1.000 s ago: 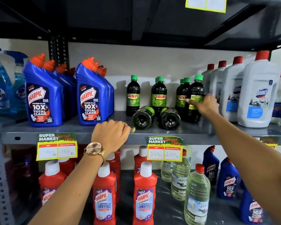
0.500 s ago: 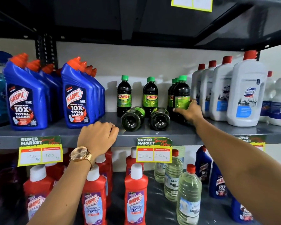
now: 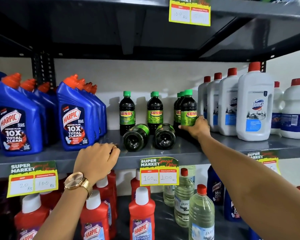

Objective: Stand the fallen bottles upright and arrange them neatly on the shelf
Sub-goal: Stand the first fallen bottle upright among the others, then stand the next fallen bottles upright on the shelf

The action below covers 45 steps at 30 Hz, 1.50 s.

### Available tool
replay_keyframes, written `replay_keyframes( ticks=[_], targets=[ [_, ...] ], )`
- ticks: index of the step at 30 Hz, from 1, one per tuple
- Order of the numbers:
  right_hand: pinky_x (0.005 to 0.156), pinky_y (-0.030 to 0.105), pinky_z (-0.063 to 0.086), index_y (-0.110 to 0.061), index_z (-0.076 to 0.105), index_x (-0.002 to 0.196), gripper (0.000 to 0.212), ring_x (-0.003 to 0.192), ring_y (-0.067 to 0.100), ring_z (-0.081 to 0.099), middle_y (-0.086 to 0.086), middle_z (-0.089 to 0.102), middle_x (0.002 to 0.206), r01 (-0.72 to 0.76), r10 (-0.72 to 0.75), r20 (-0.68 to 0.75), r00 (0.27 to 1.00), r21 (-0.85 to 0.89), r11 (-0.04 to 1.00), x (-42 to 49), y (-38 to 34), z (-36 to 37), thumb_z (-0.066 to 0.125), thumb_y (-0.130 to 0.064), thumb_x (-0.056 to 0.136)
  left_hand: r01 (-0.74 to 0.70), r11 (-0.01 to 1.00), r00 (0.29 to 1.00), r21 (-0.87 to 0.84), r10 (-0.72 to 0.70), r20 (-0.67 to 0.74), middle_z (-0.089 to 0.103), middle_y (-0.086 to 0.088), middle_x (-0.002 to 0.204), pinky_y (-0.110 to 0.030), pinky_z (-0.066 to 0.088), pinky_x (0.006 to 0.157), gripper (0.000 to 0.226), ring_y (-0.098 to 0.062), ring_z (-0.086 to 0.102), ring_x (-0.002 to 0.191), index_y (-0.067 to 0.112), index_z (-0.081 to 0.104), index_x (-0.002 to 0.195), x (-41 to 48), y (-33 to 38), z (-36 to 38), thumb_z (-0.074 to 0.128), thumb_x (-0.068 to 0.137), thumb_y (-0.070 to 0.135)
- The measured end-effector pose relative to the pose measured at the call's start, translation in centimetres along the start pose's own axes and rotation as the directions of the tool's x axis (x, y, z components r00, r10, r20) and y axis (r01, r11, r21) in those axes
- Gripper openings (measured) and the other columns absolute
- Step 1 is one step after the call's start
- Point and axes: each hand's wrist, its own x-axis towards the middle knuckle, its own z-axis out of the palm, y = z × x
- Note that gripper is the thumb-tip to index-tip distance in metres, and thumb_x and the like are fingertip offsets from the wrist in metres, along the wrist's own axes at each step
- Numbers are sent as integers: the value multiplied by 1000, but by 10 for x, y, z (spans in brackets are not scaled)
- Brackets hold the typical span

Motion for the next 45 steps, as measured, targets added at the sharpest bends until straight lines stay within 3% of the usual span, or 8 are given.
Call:
replay_keyframes(
  ticks=[17,20,23,27,31,34,37,45],
  targets=[
    [98,44,47,1,44,132,87,120,39,53,22,55,131,-42,45,39,998,-63,997,4,1,2,82,-43,67,19,1000,999,-10,-19,-29,62,-1,69,-31,29,48,34,-25,56,63,20,59,77,0,1,1,32,90,36],
    [104,49,38,3,27,143,110,131,42,37,24,38,143,-74,54,-161,986,-121,990,-10,-5,-6,70,-64,68,11,1000,1000,-21,-11,-24,60,0,66,-31,27,46,34,-23,55,61,19,58,75,0,0,1,32,89,36],
    [93,46,43,-4,49,122,86,118,38,51,19,56,126,-29,28,-321,947,2,1000,-28,-22,-15,49,-76,75,16,999,999,-29,-17,-34,56,0,60,-30,24,44,37,-23,51,56,16,57,69,0,0,1,30,87,35],
    [85,43,49,-10,59,111,109,89,28,61,12,64,98,-101,77,113,991,222,970,-47,-47,-14,34,-98,51,17,998,999,-55,-19,-34,62,-4,66,-31,30,49,33,-28,57,62,17,58,70,0,2,-1,36,88,33],
    [116,50,20,-17,16,155,109,145,35,23,16,19,160,-52,91,611,786,-81,995,-58,-73,-13,28,-87,73,8,997,999,-72,-11,-37,67,-6,75,-32,33,53,33,-28,60,70,19,58,70,0,1,-1,35,88,33],
    [90,36,48,-2,53,123,84,99,29,62,19,63,111,-79,210,619,757,-232,969,-58,-90,-16,43,-73,81,-26,997,999,-75,24,-35,67,-4,76,-32,29,51,35,-27,60,69,19,57,71,-1,-1,2,31,88,35],
    [56,21,53,-3,54,83,61,57,18,62,10,62,72,-185,289,596,749,-231,955,-59,-94,-17,54,-64,81,-35,996,998,-87,30,-52,68,-3,74,-32,28,50,39,-26,60,68,19,59,73,-1,-4,2,26,84,39],
    [78,45,59,-3,59,92,62,84,29,67,13,68,91,-154,60,320,946,278,948,-54,-66,1,70,-59,69,-48,995,995,-84,40,-90,69,-4,74,-31,28,48,38,-28,63,68,19,60,72,-4,-2,2,27,83,35]
  ],
)
